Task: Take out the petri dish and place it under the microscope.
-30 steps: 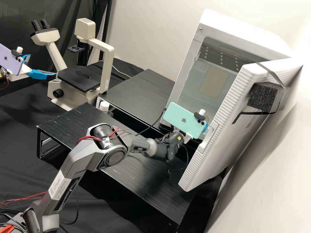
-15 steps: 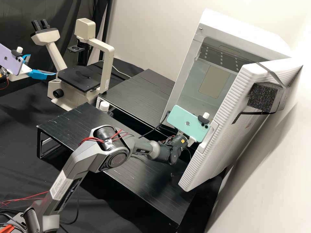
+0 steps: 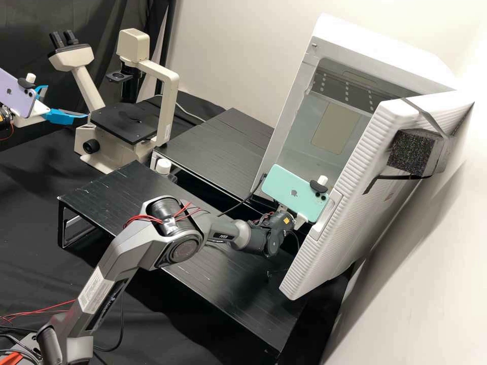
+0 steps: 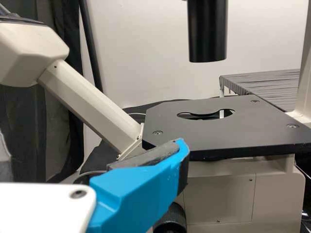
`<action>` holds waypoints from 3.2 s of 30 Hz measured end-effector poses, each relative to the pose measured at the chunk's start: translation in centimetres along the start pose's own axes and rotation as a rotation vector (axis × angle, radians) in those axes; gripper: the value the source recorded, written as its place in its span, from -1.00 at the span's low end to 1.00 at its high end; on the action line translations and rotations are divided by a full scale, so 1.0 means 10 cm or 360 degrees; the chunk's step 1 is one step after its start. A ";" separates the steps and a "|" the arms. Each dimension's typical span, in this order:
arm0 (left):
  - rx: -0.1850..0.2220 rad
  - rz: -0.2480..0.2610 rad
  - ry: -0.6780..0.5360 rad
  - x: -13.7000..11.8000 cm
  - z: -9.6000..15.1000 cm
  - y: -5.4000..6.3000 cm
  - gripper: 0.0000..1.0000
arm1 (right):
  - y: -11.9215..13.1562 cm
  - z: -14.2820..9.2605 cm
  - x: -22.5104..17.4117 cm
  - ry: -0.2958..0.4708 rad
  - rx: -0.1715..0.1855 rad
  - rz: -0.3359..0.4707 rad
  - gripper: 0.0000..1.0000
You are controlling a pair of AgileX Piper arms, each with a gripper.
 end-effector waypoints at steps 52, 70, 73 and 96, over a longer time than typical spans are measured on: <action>0.0000 0.0000 0.0000 0.00 0.00 0.00 1.00 | -0.07 0.00 0.29 -0.0056 -0.0039 -0.0026 -1.00; 0.0000 0.0000 0.0000 0.00 0.00 0.00 1.00 | -0.08 0.02 0.29 -0.0062 -0.0037 -0.0031 -1.00; 0.0000 0.0000 0.0000 0.00 0.00 0.00 1.00 | -0.08 0.02 0.29 -0.0062 -0.0037 -0.0031 -1.00; 0.0000 0.0000 0.0000 0.00 0.00 0.00 1.00 | 0.05 0.00 -0.58 0.0031 0.0056 0.0034 -1.00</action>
